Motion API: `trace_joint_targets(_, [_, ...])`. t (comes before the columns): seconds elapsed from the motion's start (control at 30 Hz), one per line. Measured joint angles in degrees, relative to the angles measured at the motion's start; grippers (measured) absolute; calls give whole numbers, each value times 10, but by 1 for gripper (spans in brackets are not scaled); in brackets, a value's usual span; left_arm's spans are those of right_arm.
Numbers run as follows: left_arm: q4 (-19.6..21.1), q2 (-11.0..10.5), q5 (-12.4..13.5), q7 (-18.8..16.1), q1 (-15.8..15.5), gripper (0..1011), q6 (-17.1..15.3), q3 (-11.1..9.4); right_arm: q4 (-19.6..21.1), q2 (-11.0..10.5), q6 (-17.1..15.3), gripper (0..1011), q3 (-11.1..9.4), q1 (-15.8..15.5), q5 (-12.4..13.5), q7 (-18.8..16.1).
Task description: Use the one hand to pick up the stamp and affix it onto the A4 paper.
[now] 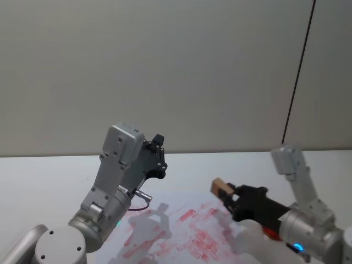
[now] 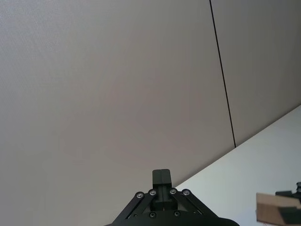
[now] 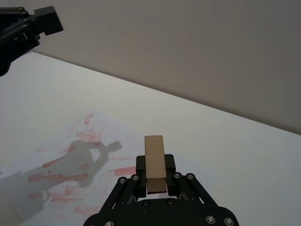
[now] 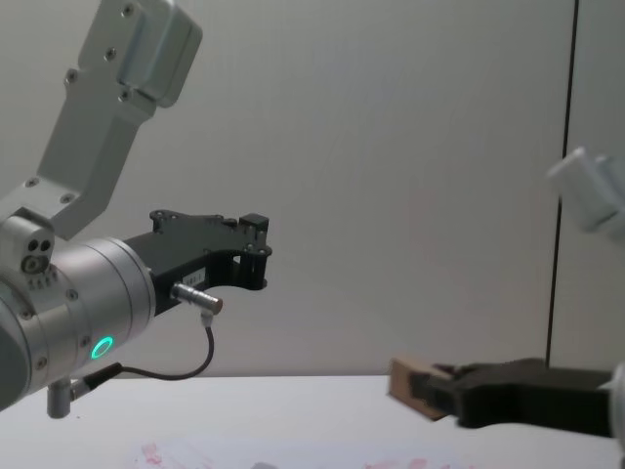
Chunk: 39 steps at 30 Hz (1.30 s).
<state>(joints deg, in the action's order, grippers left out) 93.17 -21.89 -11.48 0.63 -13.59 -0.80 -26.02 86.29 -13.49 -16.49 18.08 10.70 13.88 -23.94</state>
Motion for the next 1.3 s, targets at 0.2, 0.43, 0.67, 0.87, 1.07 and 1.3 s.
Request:
trace_joint_targets(0.2, [0, 0, 0, 0, 0, 0, 0, 0, 26, -25, 9, 216, -17, -22, 14, 27])
trace_joint_targets(0.43, [0, 0, 0, 0, 0, 0, 0, 0, 48, -48, 16, 216, -31, -46, 25, 49])
trace_joint_targets(0.67, [0, 0, 0, 0, 0, 0, 0, 0, 59, -64, 21, 214, -40, -65, 30, 62])
trace_joint_targets(0.87, [0, 0, 0, 0, 0, 0, 0, 0, 62, -74, 22, 216, -44, -77, 32, 69])
trace_joint_targets(1.07, [0, 0, 0, 0, 0, 0, 0, 0, 59, -82, 17, 216, -48, -85, 31, 74])
trace_joint_targets(1.3, [0, 0, 0, 0, 0, 0, 0, 0, 52, -88, 13, 216, -51, -89, 28, 77])
